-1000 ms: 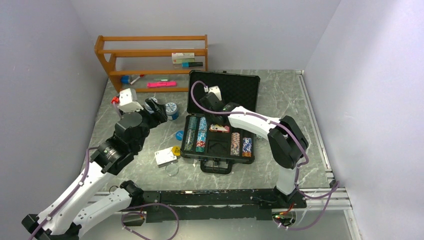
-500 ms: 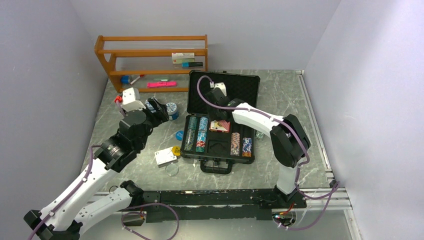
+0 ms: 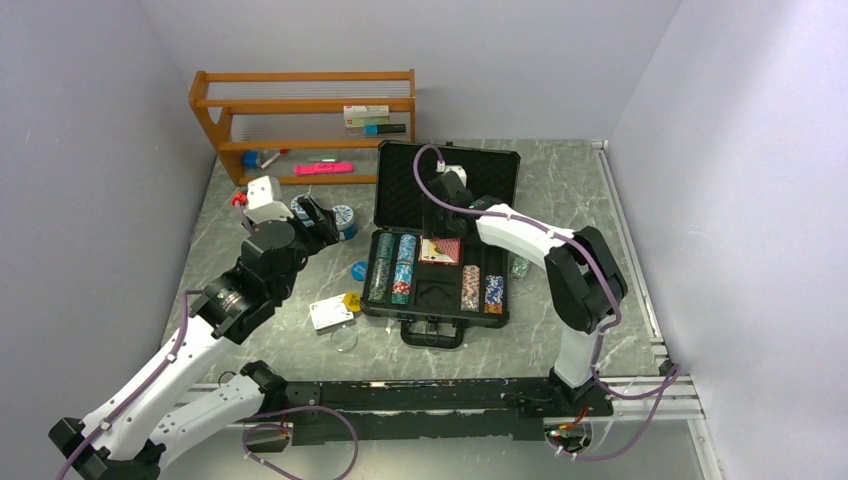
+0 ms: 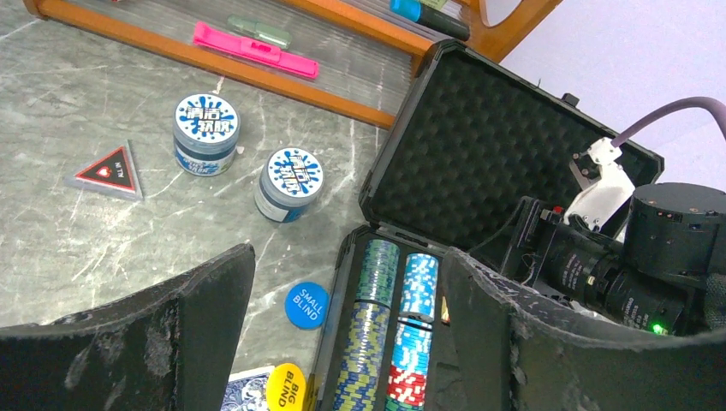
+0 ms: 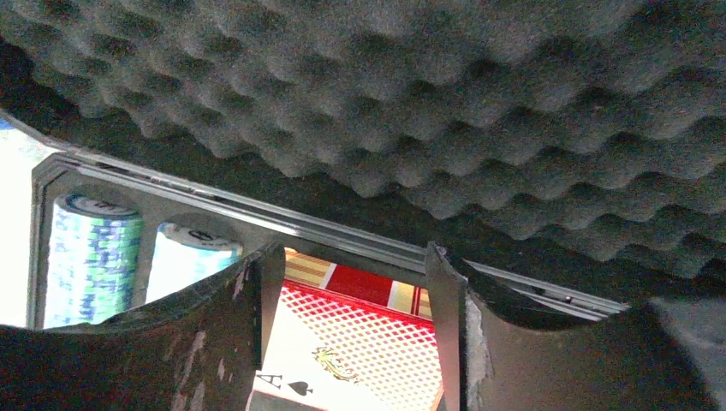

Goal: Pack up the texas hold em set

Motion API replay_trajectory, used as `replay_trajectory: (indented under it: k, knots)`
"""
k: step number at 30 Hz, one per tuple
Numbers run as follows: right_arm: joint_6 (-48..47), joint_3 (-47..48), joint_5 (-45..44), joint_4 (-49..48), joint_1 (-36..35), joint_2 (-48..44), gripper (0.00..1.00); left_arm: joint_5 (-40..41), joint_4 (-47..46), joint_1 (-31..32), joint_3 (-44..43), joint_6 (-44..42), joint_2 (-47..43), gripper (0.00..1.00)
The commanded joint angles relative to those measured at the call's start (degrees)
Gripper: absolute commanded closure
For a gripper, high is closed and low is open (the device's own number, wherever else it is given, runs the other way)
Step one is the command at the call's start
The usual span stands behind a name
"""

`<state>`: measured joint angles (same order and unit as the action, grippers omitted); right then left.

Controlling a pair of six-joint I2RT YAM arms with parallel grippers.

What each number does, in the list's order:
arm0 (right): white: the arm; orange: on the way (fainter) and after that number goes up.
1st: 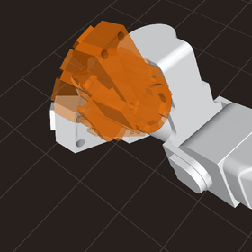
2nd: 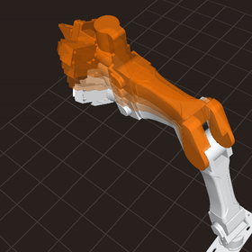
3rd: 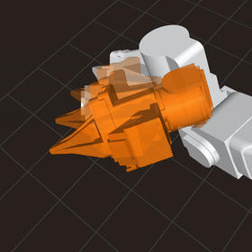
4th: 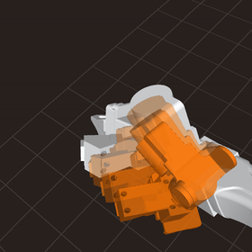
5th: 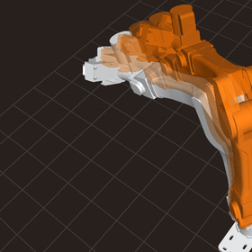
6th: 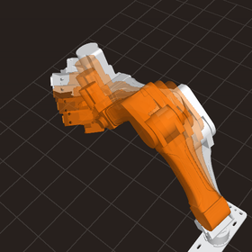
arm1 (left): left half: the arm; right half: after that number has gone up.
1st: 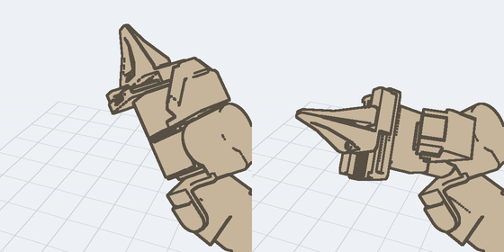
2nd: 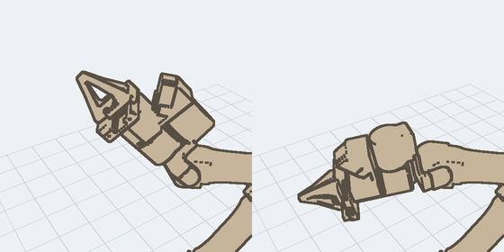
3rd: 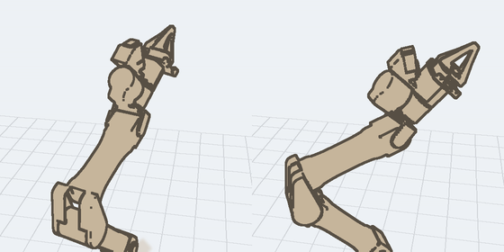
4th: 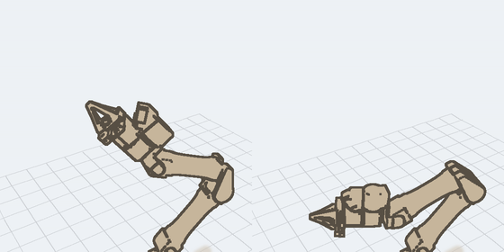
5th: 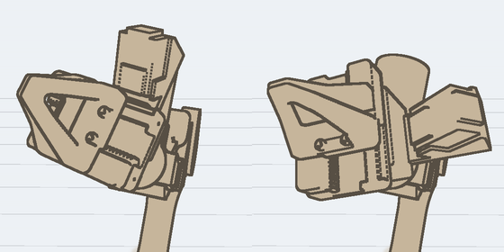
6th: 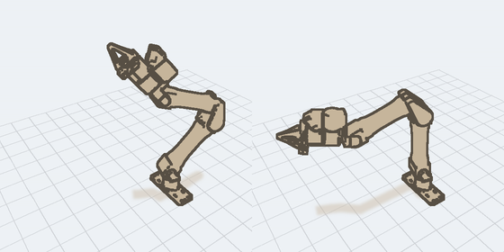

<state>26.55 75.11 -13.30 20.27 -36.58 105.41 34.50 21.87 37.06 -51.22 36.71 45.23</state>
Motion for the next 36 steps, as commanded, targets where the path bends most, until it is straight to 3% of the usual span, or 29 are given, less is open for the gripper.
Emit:
replay_trajectory:
  k: [1,8,13,21,36]
  knots:
    - [0.9,-2.2,9.7,2.5,0.6,-1.0,0.37,0.2,-0.7,0.1,-0.2,0.6,-0.2,0.15]
    - [1.5,-4.0,15.0,2.8,0.7,-1.1,0.41,0.3,-0.1,0.1,-0.7,0.6,0.2,0.15]
    - [1.8,-2.5,6.4,2.3,0.7,-4.1,0.44,0.2,-0.5,0.1,-0.4,0.6,0.0,0.15]
    - [0.2,-2.1,-5.0,2.0,0.6,-9.0,0.40,0.6,0.1,0.1,-0.9,1.4,0.7,0.13]
    - [3.8,-12.6,1.9,-1.0,0.7,-6.4,0.53,-0.4,-1.2,0.1,-0.3,2.7,1.0,0.12]
